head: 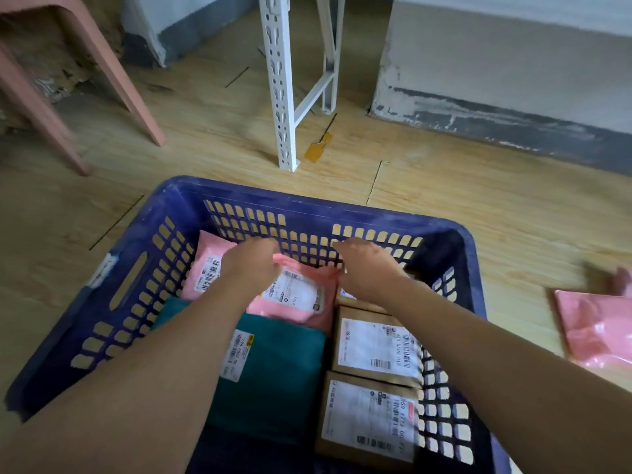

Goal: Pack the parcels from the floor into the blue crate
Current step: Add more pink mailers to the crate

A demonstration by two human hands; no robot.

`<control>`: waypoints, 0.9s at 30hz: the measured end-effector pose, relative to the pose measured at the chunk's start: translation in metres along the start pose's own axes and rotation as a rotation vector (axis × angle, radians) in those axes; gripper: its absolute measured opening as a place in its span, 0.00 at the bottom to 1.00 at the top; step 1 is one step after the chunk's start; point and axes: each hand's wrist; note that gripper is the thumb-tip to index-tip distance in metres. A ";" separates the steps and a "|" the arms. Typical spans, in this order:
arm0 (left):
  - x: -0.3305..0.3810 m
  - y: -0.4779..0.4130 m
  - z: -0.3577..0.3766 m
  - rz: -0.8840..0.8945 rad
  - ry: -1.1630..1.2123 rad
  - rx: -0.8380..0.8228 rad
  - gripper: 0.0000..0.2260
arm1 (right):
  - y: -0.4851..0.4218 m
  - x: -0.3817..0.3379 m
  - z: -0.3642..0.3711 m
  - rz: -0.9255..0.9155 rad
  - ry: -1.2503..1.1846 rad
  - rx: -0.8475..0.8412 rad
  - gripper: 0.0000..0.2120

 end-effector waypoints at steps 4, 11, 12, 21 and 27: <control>0.030 0.020 -0.006 0.133 -0.019 0.205 0.08 | 0.041 0.017 -0.005 0.033 -0.043 0.053 0.19; 0.108 0.063 -0.019 0.431 0.011 0.428 0.07 | 0.111 0.049 0.000 0.112 -0.208 0.192 0.21; 0.122 0.068 -0.020 0.474 0.018 0.436 0.07 | 0.122 0.057 0.000 0.129 -0.226 0.210 0.21; 0.261 0.119 -0.002 0.801 -0.029 0.370 0.08 | 0.243 0.138 0.018 0.380 -0.239 0.286 0.24; 0.341 0.146 0.024 0.895 0.014 0.278 0.08 | 0.304 0.197 0.037 0.554 -0.310 0.325 0.23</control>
Point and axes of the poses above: each hand's wrist, its own y-axis away from the middle knuckle, its own z-axis out of the palm, x = y × z, and after that the axes turned 14 degrees about -x, right-handed
